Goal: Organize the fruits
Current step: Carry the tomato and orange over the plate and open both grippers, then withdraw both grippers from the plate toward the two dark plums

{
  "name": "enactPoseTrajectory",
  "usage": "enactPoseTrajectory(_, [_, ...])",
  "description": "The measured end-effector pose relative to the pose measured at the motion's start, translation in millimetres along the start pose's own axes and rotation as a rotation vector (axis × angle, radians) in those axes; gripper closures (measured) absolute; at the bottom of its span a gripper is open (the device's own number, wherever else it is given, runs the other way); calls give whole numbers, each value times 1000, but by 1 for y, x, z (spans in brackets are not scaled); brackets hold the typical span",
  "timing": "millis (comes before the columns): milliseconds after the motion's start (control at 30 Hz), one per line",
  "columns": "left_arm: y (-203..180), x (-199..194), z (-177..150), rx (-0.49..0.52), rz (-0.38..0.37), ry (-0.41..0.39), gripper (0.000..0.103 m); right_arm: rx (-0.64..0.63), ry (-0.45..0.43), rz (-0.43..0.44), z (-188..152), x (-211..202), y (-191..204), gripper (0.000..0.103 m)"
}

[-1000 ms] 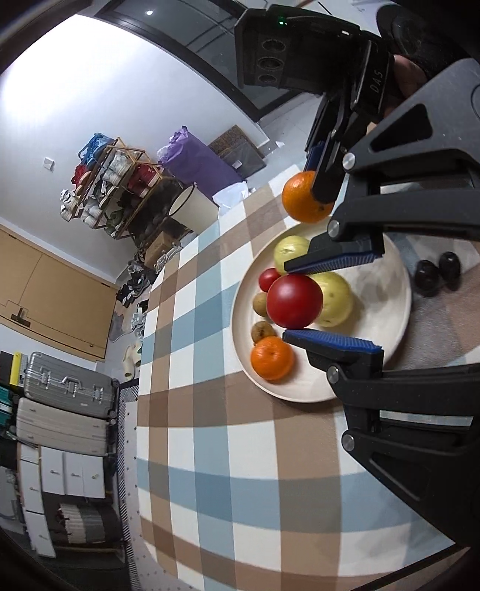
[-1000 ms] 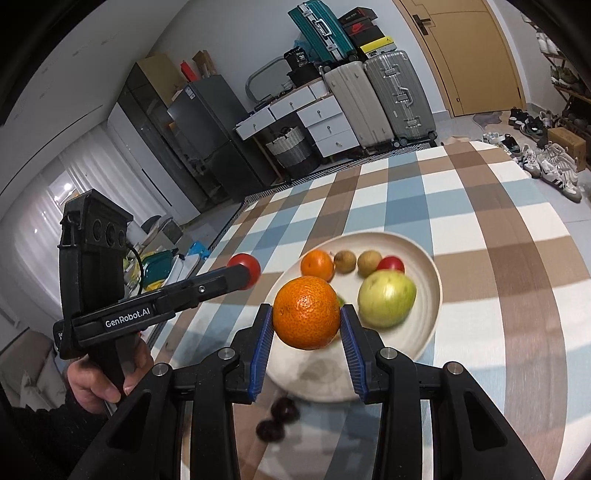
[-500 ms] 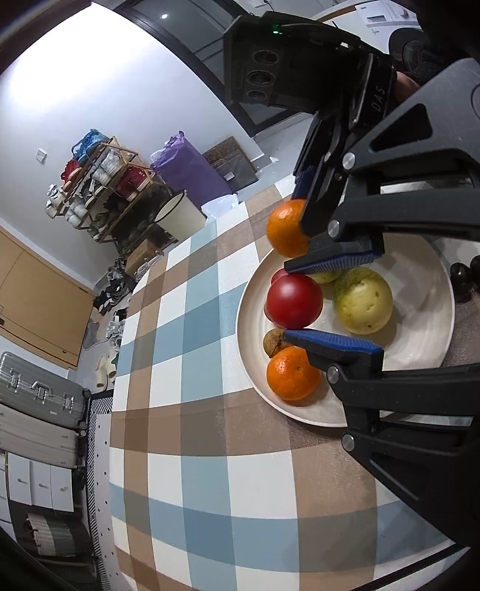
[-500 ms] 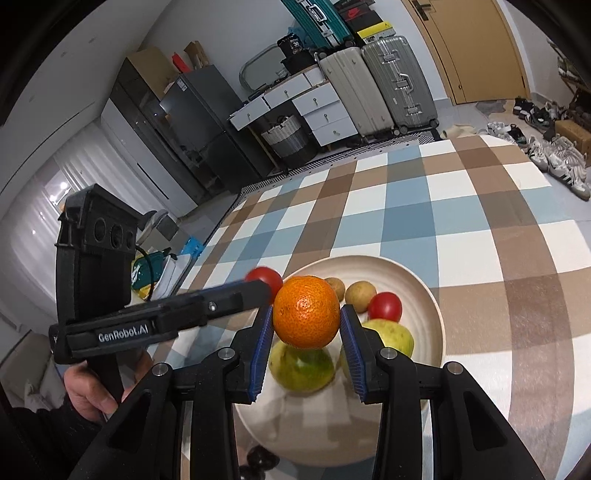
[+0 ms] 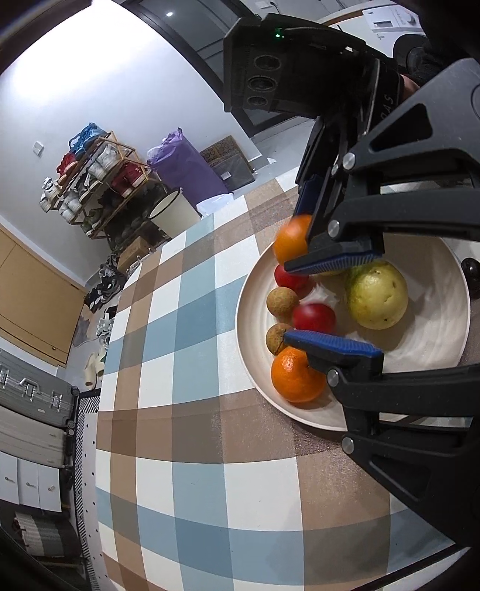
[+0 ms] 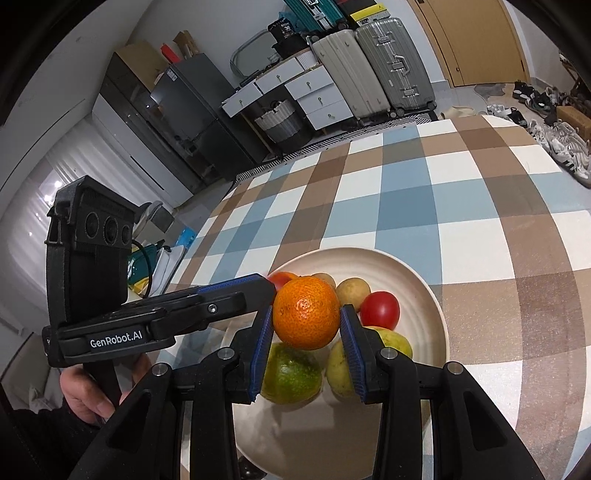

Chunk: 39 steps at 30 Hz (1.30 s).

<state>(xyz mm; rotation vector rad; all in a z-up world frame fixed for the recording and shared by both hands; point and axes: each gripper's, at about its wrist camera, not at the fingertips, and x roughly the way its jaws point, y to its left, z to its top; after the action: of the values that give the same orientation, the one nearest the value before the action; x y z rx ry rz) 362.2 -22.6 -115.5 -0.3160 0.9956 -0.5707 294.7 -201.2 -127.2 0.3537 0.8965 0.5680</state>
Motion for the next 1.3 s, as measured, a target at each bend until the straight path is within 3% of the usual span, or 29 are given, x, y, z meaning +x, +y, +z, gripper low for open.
enactPoseTrajectory(100, [-1,-3,0,6,4,-8,76,3,-28,-1,1,-6,0,56])
enactPoseTrajectory(200, [-1,-9,-1,2,7,-17,76,1,-57,-1,3,-14,2,55])
enactPoseTrajectory(500, [-8,-34,-13,13,44,-52,76,-21,-88,-5,-4,-32,13,55])
enactPoseTrajectory(1300, [-41,-83,-92,130,207,-158,75,-87,-214,-70,-65,-71,48,53])
